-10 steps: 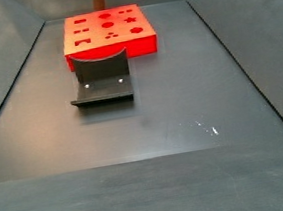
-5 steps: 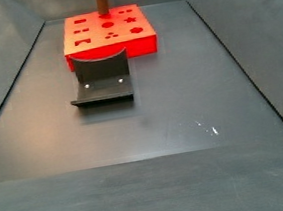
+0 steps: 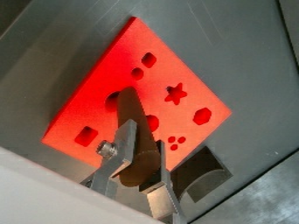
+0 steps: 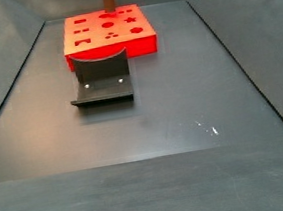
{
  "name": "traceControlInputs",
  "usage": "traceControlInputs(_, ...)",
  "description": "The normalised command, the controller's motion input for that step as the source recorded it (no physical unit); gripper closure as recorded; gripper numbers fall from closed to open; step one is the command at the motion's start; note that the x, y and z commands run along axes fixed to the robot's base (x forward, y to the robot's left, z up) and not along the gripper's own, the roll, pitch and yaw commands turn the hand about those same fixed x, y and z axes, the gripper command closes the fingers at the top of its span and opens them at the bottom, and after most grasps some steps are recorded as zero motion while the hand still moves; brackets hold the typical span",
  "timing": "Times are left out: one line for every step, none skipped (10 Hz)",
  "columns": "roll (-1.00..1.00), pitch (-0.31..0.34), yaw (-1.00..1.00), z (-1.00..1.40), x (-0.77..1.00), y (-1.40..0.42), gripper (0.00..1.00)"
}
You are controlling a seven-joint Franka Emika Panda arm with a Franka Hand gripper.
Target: Insert the oval object.
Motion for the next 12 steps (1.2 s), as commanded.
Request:
traceControlInputs(0.0, 0.0, 0.0, -0.05, 0.27, 0.0, 1.0)
traceControlInputs(0.0, 0.0, 0.0, -0.03, 0.51, 0.0, 1.0)
traceControlInputs(0.0, 0.0, -0.05, -0.02, 0.6, 0.0, 1.0)
traceControlInputs(0.0, 0.0, -0.08, -0.03, 0.53, 0.0, 1.0)
traceControlInputs(0.0, 0.0, -0.06, -0.05, 0.49, 0.0, 1.0)
traceControlInputs(0.0, 0.0, -0.04, -0.03, 0.62, 0.0, 1.0)
traceControlInputs(0.0, 0.0, 0.0, -0.02, 0.68, 0.0, 1.0)
traceControlInputs(0.0, 0.0, 0.0, -0.07, 0.56, 0.0, 1.0)
traceControlInputs(0.0, -0.013, 0.0, -0.08, 0.0, 0.0, 1.0)
traceControlInputs(0.0, -0.049, 0.06, -0.17, 0.0, 0.0, 1.0)
traceControlInputs(-0.01, -0.071, 0.08, -0.24, 0.0, -0.03, 1.0)
traceControlInputs(0.0, -0.013, 0.07, -0.24, -0.08, 0.0, 1.0)
